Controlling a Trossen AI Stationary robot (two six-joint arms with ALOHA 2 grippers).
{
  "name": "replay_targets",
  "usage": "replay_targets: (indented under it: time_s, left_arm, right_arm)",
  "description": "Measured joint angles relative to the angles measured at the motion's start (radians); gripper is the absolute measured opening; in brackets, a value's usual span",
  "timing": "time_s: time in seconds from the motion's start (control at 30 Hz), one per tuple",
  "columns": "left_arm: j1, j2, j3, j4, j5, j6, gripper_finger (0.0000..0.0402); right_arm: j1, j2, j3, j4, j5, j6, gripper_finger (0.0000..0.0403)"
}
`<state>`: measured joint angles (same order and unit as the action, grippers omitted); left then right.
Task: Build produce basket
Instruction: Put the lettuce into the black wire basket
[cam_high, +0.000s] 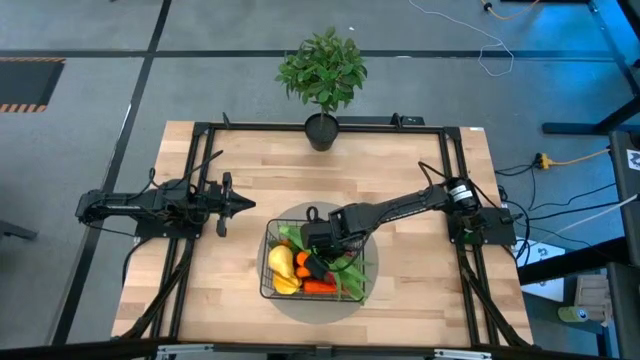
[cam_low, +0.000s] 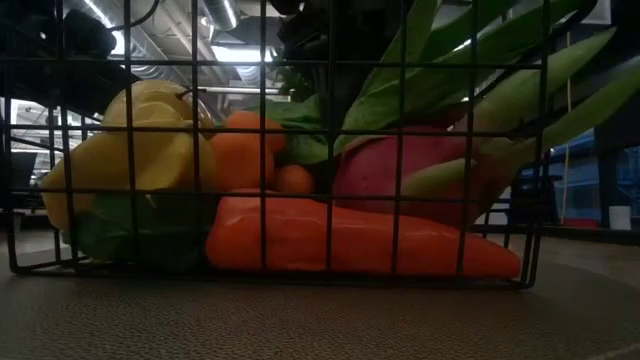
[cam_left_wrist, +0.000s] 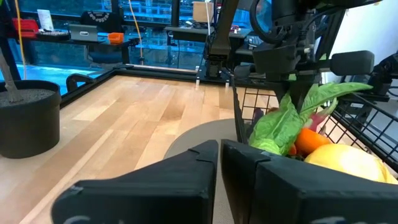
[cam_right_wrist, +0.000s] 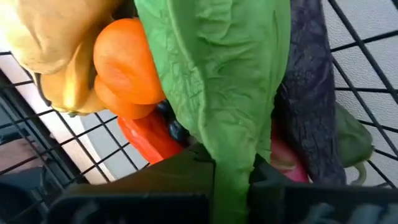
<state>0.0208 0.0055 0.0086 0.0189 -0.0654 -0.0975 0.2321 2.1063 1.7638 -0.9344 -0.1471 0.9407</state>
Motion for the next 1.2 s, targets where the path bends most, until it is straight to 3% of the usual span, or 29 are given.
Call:
replay_targets:
  time_s: [0.5,0.83,1.2]
  left_arm:
    - [0.000,0.000,0.000,0.000,0.000,0.000,0.0032]
    - [0.000,0.000,0.000,0.000,0.000,0.000,0.0017]
    - [0.000,0.000,0.000,0.000,0.000,0.000,0.0003]
  right_arm:
    - [0.002,0.002,-0.001,-0.129,0.057,0.027,0.0006]
    - [0.003,0.008,0.061,-0.139,0.107,-0.055,0.0035]
    - [0.000,0.009,0.067,-0.135,0.102,-0.017,0.0041]
